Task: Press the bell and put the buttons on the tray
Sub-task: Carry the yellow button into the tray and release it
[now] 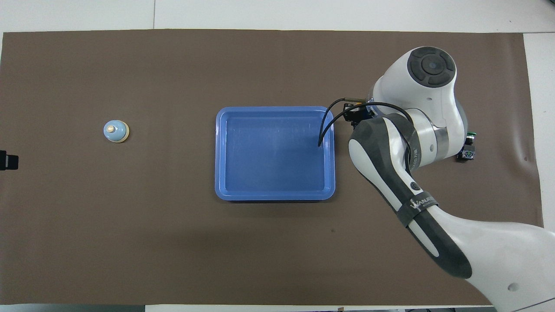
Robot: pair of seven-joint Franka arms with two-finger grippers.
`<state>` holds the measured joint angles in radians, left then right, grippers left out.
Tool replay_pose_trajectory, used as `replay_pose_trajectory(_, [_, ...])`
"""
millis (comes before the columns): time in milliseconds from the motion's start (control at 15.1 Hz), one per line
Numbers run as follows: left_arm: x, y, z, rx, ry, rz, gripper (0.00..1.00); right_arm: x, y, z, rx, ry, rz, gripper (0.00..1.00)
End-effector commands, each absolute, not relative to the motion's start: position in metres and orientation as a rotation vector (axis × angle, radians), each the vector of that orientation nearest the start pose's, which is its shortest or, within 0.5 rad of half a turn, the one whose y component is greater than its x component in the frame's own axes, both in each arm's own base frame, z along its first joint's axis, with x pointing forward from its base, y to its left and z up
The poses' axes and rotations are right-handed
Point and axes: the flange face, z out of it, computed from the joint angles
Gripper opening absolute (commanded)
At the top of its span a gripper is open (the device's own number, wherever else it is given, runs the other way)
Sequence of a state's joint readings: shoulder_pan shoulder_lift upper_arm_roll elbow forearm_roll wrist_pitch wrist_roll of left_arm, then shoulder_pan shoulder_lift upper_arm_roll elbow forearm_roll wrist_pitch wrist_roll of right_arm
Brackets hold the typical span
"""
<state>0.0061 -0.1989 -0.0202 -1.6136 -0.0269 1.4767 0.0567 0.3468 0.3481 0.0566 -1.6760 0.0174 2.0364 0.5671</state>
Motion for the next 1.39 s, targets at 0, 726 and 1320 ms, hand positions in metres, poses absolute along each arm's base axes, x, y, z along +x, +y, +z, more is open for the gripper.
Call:
replay_pose_trajectory(0, [0.476,-0.011,0.698,-3.173,0.122,-0.089,1.00,0.592,0.281,0.389,-3.087,0.255,0.022,0.00])
replay_pose_trajectory(726, [0.476,-0.010,0.699,-3.173,0.117,-0.092,1.00,0.543,0.315,0.311,-3.059,0.163,-0.073,0.00])
replay_pose_trajectory(1320, [0.476,-0.011,0.699,-3.173,0.120,-0.092,1.00,0.571,0.261,0.373,-3.062,0.401,-0.034,1.00])
